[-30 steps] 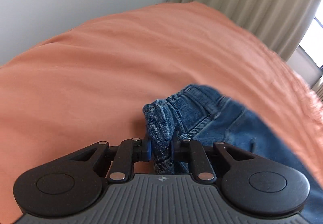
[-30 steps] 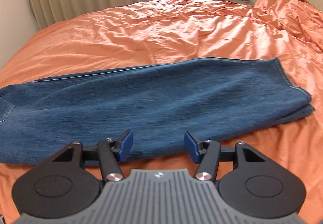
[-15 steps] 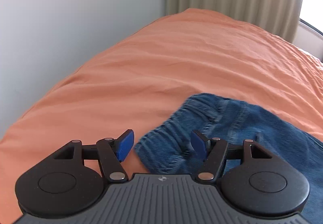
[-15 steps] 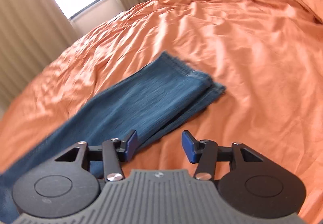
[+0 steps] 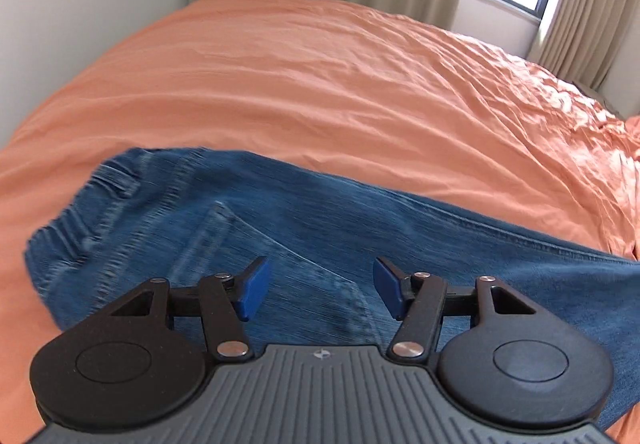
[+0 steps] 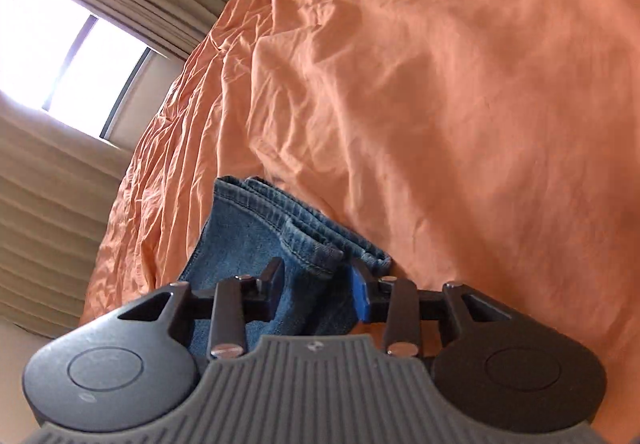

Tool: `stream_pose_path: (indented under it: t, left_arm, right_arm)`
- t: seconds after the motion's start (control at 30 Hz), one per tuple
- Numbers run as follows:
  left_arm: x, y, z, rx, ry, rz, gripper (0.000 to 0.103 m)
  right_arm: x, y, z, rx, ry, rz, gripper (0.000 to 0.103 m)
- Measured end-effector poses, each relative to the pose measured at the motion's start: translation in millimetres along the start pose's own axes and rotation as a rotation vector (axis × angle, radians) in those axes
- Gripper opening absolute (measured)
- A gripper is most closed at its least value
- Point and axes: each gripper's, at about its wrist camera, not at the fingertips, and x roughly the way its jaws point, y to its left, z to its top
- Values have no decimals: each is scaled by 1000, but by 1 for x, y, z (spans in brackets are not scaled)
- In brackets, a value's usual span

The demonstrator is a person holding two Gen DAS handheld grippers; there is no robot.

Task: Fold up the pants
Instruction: 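Grasp the jeans leg hem with the right tool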

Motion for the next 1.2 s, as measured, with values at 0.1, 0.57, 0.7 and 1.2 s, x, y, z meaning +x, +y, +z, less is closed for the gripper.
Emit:
stream_pose_path:
  t: [0.1, 0.57, 0.7, 1.2]
  left_arm:
    - [10, -14, -2, 16, 22, -1, 68]
    - [41, -36, 0, 70, 35, 5, 66]
    - [45, -36, 7, 78, 26, -24, 66]
    - [62, -27, 12, 79, 35, -63, 66]
  right_arm:
    - [-10, 1, 7, -1, -18, 51, 4]
    - [-15, 26, 11, -341, -60, -125, 26]
    - [-4, 61, 30, -401, -37, -51, 36]
    - [96, 132, 44, -684, 49, -136, 6]
